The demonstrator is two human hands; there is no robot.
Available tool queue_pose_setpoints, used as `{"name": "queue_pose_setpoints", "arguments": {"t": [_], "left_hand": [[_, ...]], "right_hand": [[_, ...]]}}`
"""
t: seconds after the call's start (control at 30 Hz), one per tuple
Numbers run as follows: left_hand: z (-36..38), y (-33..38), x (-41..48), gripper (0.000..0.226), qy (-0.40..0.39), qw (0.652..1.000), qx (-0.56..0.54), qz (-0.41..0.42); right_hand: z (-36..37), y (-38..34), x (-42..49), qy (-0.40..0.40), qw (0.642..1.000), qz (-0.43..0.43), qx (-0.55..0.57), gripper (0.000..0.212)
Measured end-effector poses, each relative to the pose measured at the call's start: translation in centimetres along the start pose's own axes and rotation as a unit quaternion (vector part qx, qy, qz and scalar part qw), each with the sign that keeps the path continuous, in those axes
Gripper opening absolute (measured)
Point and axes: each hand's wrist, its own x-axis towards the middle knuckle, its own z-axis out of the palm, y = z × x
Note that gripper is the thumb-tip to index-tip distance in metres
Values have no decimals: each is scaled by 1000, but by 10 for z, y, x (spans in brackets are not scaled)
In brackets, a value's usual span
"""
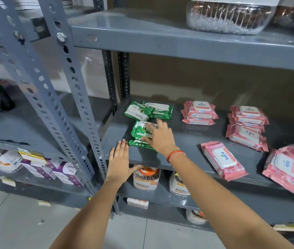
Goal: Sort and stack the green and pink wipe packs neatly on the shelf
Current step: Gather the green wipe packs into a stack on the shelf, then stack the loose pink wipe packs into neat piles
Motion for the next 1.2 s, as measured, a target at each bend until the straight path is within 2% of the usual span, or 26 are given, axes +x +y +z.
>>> {"name": "queue_pose_setpoints", "arguments": {"t": [0.1,0.23,0.33,0.47,0.6,0.67,0.83,1.0,1.13,1.2], "left_hand": [[4,-2,0,109,1,1000,-7,7],[6,-2,0,110,33,999,6,7],[10,6,-11,101,59,998,-26,-18],[11,34,-30,83,116,990,-75,-25],[4,73,-39,75,131,984,-117,29],[0,93,-38,71,123,982,-119,76],[-3,134,-24,67,88,970,-125,189],[6,145,-10,72,45,974,-117,187],[13,144,-8,73,37,978,-99,182],[13,144,-8,72,35,978,-91,185]], "right_hand": [[13,11,-1,-34,997,-49,44,59],[18,14,-1,-26,997,-57,43,59],[18,12,-2,-29,997,-57,30,61],[1,24,-12,-21,995,-59,80,66],[-15,62,-25,52,995,-2,82,61],[-21,86,-33,63,994,49,81,60],[-33,144,-60,2,984,171,53,66],[-37,189,-80,-102,947,296,72,83],[-31,200,-88,-146,936,298,113,89],[-28,200,-89,-152,940,292,93,90]]}}
